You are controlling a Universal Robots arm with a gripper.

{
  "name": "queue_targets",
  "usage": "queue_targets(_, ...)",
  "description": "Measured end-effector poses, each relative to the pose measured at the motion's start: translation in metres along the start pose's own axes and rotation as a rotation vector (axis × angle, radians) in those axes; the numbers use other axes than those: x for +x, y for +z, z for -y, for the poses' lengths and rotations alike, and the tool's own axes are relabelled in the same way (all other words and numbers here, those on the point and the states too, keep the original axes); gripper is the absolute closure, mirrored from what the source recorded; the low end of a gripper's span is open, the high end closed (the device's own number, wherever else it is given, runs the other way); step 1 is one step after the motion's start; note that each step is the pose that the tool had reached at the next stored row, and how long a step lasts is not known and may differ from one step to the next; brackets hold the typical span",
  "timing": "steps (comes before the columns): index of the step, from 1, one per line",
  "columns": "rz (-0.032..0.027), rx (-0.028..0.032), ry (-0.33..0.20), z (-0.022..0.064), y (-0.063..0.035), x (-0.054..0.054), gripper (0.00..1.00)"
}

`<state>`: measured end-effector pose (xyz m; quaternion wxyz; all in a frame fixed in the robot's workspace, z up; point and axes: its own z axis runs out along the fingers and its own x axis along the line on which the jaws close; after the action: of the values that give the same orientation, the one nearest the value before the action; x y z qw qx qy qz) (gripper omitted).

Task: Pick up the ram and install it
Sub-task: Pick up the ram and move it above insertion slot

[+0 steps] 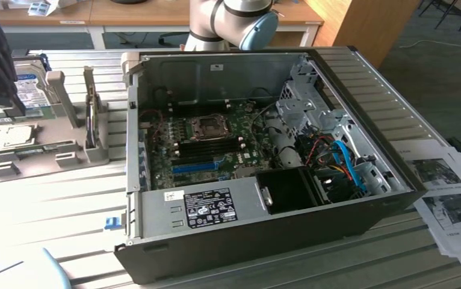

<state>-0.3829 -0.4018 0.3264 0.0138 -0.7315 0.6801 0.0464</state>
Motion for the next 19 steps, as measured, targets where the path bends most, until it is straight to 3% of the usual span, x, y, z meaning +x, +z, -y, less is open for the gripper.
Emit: queue_targets(19, -0.0004, -0.0006, 0.000, -0.0002, -0.0333, -0.003, 0.89)
